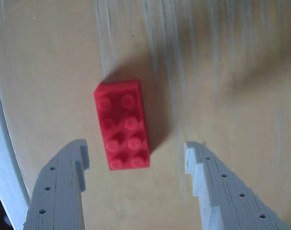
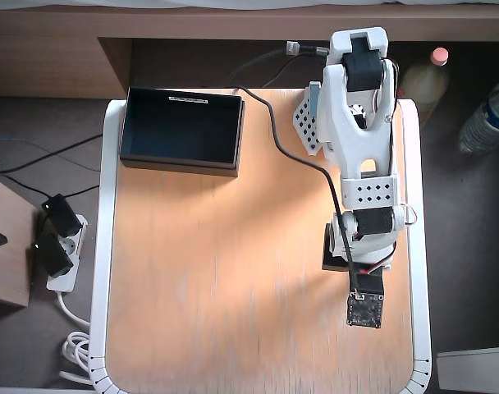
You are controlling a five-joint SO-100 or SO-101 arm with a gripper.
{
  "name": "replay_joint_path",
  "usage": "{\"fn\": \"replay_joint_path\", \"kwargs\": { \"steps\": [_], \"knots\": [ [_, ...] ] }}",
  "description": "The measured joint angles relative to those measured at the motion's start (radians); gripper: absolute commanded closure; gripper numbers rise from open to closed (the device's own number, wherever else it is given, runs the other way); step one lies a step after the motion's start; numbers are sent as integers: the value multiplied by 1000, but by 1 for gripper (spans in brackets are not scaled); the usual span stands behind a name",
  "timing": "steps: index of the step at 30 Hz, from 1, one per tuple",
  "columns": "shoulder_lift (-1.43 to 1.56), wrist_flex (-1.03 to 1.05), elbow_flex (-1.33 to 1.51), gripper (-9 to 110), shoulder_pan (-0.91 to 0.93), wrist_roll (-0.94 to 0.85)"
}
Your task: Grasp a lego block and put it in the bin.
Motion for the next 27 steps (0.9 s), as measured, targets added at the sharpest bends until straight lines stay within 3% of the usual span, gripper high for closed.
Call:
{"fn": "replay_joint_path", "kwargs": {
  "steps": [15, 27],
  "knots": [
    [-92, -74, -3, 81, 0, 0],
    [-123, -81, -28, 96, 0, 0]
  ]
}}
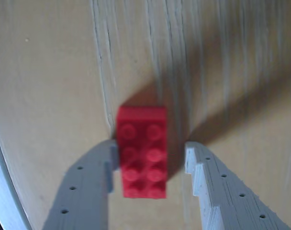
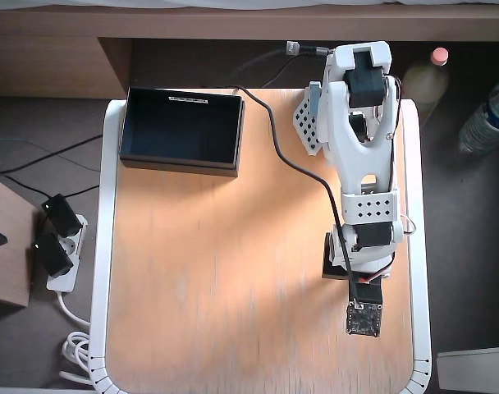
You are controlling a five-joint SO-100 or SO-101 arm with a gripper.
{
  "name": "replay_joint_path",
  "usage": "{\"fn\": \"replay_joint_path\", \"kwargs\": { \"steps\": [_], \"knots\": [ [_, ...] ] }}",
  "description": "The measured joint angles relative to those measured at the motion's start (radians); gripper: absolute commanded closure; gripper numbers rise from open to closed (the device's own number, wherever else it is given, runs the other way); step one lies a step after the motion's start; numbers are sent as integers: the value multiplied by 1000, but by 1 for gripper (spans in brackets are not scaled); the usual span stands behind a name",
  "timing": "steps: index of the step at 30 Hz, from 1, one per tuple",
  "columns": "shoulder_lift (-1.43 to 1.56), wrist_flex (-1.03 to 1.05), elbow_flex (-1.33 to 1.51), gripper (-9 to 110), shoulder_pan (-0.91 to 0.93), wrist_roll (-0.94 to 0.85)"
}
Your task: Grasp a lego block and put it in the bin.
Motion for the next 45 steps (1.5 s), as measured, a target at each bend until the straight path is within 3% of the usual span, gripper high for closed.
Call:
{"fn": "replay_joint_path", "kwargs": {
  "steps": [7, 23, 45],
  "knots": [
    [-5, 0, 0, 101, 0, 0],
    [21, 0, 0, 101, 51, 0],
    [397, 316, -86, 101, 506, 144]
  ]
}}
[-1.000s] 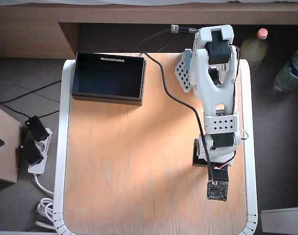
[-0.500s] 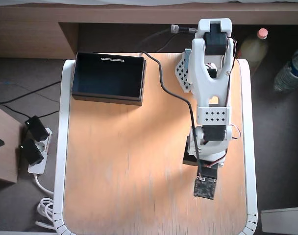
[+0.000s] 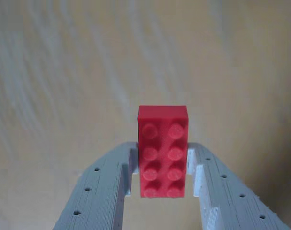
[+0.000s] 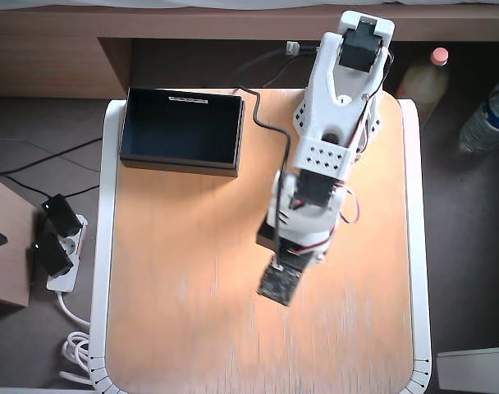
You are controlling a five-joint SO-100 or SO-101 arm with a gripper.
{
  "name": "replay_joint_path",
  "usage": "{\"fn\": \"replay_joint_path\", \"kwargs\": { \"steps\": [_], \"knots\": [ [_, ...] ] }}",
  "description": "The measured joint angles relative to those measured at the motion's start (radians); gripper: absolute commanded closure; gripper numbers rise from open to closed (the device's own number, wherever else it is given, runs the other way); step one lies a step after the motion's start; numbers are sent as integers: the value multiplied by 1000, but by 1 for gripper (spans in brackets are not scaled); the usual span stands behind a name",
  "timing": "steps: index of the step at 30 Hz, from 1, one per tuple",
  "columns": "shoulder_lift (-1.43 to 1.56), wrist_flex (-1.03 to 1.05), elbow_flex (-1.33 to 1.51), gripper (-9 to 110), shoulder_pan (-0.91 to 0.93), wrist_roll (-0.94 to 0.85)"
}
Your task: Grasp a lego block and put it in the bin.
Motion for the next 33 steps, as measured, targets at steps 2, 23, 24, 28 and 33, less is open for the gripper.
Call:
{"fn": "replay_joint_path", "kwargs": {
  "steps": [2, 23, 24, 28, 33],
  "knots": [
    [38, 12, -3, 101, 67, 28],
    [101, 213, -137, 101, 723, 94],
    [101, 216, -137, 101, 750, 94],
    [101, 219, -137, 101, 868, 110],
    [101, 219, -137, 101, 991, 155]
  ]
}}
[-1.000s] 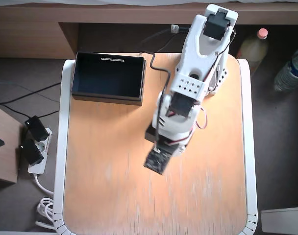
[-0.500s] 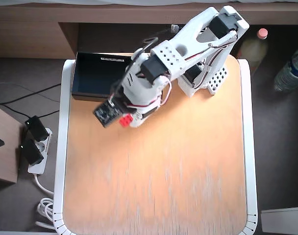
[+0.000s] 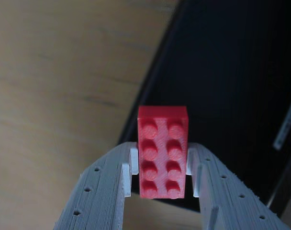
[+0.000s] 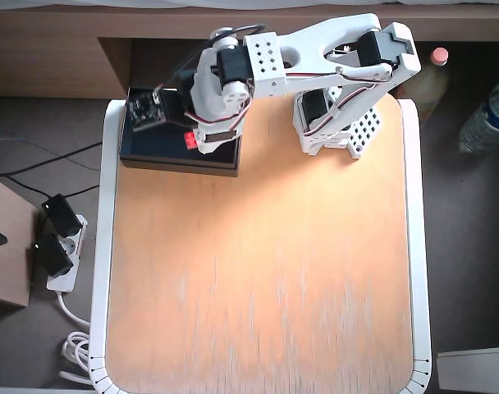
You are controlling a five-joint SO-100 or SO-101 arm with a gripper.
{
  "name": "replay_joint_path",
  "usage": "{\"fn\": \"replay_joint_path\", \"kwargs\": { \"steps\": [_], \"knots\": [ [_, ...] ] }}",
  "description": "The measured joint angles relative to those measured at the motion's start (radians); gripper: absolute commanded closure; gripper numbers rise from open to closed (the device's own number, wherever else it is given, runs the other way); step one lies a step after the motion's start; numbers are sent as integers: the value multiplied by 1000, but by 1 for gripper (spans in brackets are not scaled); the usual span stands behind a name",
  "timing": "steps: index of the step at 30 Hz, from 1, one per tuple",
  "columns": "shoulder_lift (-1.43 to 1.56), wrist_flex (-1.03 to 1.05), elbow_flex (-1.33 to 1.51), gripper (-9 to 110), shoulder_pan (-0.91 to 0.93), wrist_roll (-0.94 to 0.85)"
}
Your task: Grasp a lego block and put it in the bin.
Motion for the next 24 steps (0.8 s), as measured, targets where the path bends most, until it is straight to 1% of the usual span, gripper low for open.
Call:
{"fn": "replay_joint_path", "kwargs": {
  "steps": [9, 24],
  "knots": [
    [-100, -21, 0, 101, 132, 63],
    [-290, -184, 0, 101, 167, 66]
  ]
}}
